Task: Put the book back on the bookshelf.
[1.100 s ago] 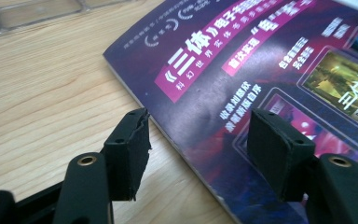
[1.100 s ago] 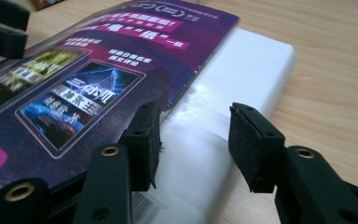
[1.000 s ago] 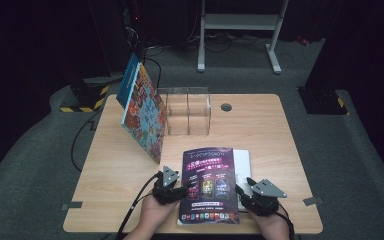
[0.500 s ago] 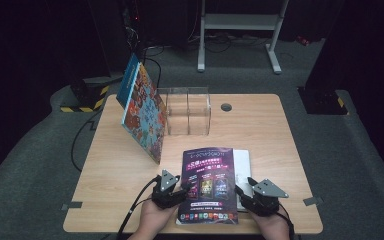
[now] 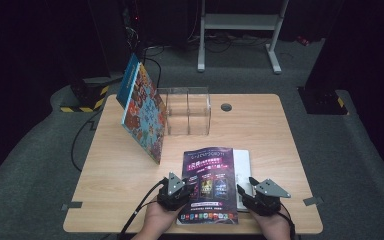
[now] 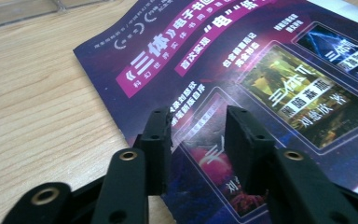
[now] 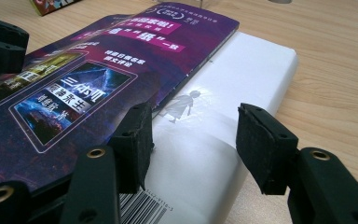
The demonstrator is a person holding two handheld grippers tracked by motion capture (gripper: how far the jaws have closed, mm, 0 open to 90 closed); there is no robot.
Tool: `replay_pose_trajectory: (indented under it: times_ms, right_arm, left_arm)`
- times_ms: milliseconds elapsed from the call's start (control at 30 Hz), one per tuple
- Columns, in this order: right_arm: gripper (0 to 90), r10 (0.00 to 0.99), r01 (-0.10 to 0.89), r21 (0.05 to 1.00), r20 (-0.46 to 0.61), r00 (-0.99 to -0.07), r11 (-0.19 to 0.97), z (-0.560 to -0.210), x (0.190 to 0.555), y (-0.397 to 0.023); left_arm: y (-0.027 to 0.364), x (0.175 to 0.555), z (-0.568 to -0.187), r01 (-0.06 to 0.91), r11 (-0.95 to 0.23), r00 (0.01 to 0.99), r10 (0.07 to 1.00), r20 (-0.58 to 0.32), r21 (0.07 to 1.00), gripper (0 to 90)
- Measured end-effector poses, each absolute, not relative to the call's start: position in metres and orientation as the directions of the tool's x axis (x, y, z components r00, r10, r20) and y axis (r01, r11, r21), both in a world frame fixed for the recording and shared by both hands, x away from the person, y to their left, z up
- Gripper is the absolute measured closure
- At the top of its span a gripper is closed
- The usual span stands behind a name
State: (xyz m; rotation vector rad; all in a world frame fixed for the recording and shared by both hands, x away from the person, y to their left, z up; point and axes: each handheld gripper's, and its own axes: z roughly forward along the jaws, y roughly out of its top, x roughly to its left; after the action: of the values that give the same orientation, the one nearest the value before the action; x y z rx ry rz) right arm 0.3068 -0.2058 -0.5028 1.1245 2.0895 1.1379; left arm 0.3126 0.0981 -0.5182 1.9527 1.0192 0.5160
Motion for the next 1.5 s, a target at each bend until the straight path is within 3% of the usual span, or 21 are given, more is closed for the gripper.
replay_pose_trajectory:
  times_ms: [200, 600, 767, 967, 1133, 1500]
  right_arm:
    - [45.8, 0.847, 0.424, 0.851, -0.044, -0.530, 0.310, -0.503, 0.307, -0.206]
    - [44.8, 0.848, 0.400, 0.865, -0.053, -0.527, 0.303, -0.496, 0.305, -0.207]
    - [43.0, 0.849, 0.395, 0.879, -0.021, -0.528, 0.267, -0.487, 0.303, -0.203]
    - [40.3, 0.841, 0.386, 0.884, -0.013, -0.540, 0.262, -0.479, 0.305, -0.187]
    - [34.4, 0.850, 0.442, 0.865, 0.035, -0.525, 0.237, -0.479, 0.310, -0.174]
    - [35.4, 0.856, 0.460, 0.855, 0.039, -0.516, 0.239, -0.478, 0.322, -0.154]
  left_arm:
    - [0.094, 0.312, -0.523, 0.461, -0.357, 0.601, 0.799, 0.010, 0.812, 69.8]
    - [0.091, 0.312, -0.525, 0.459, -0.365, 0.599, 0.801, 0.021, 0.810, 70.8]
    - [0.090, 0.309, -0.525, 0.437, -0.405, 0.582, 0.808, 0.091, 0.803, 75.0]
    - [0.096, 0.312, -0.525, 0.454, -0.387, 0.582, 0.811, 0.062, 0.803, 74.7]
    - [0.097, 0.312, -0.524, 0.452, -0.389, 0.585, 0.809, 0.063, 0.803, 74.5]
    - [0.099, 0.313, -0.524, 0.470, -0.365, 0.587, 0.809, 0.025, 0.804, 74.4]
